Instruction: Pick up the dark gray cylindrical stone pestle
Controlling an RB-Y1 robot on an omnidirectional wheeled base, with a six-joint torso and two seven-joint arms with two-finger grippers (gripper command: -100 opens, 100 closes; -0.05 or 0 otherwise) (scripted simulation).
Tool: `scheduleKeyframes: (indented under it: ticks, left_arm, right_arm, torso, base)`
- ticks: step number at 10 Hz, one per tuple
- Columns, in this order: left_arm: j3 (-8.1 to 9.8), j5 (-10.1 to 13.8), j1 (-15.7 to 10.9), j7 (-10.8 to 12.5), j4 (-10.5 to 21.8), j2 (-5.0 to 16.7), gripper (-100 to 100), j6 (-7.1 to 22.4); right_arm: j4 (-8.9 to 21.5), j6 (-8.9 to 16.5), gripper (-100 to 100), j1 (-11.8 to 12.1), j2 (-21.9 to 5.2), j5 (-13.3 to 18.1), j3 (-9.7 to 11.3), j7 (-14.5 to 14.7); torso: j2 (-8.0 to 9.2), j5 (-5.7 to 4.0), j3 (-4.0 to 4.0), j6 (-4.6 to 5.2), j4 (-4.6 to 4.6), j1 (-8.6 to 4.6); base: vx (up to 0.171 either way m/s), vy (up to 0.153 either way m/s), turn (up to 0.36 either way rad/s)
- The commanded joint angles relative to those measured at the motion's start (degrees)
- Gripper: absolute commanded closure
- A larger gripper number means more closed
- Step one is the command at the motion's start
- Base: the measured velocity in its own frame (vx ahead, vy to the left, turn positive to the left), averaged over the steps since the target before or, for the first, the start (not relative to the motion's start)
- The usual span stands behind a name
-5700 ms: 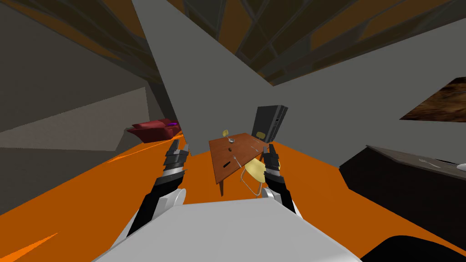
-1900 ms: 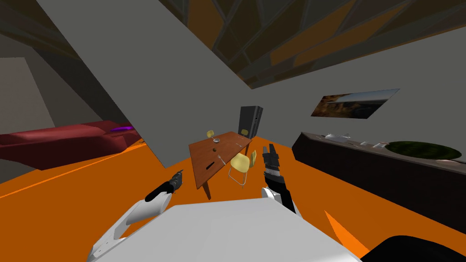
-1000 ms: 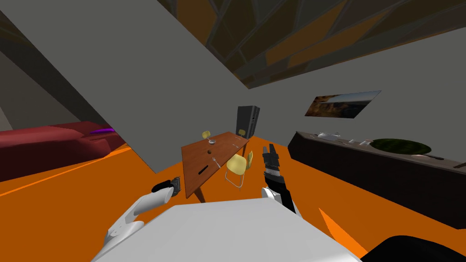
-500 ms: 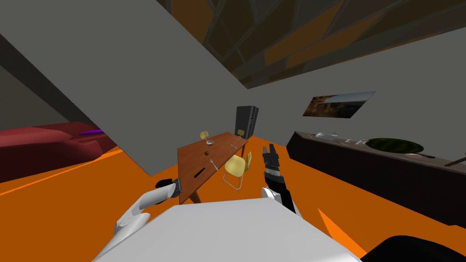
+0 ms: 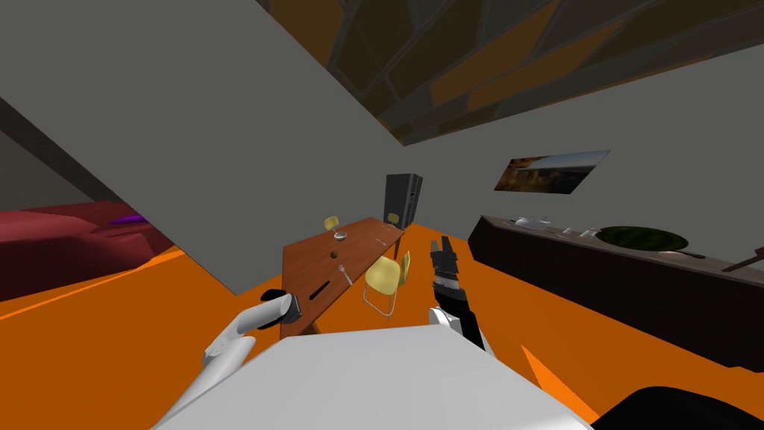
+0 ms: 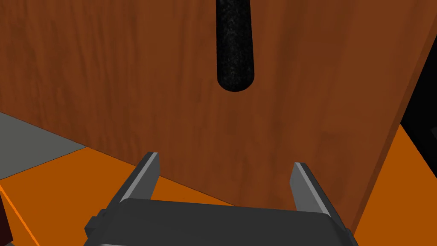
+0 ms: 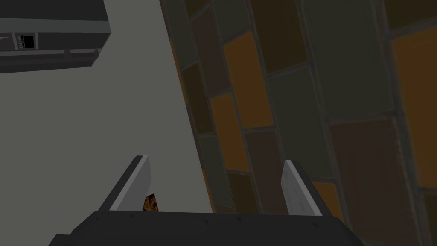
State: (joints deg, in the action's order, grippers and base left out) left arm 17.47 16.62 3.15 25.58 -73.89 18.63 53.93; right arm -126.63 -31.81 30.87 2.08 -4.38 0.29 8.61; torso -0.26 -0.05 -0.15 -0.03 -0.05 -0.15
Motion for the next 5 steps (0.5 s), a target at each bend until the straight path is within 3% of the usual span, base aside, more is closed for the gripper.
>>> scheduleKeyframes:
  ticks: [1, 5]
  left_arm:
    - [0.96, 0.7, -2.0, 1.2, 1.9, -0.2, -100, 2.9]
    - [2.5, 1.8, -5.1, 3.1, 4.7, -0.2, -100, 7.8]
  right_arm:
    - [0.0, 0.0, 0, 0.0, 0.0, 0.0, 0.0, 0.0]
    - [0.0, 0.0, 0, 0.0, 0.0, 0.0, 0.0, 0.0]
  torso:
    - [0.0, 0.0, 0.0, 0.0, 0.0, 0.0]
    - [0.03, 0.0, 0.01, -0.01, 0.0, 0.01]
  base:
    - [0.085, -0.057, -0.039]
    - [0.077, -0.044, -0.025]
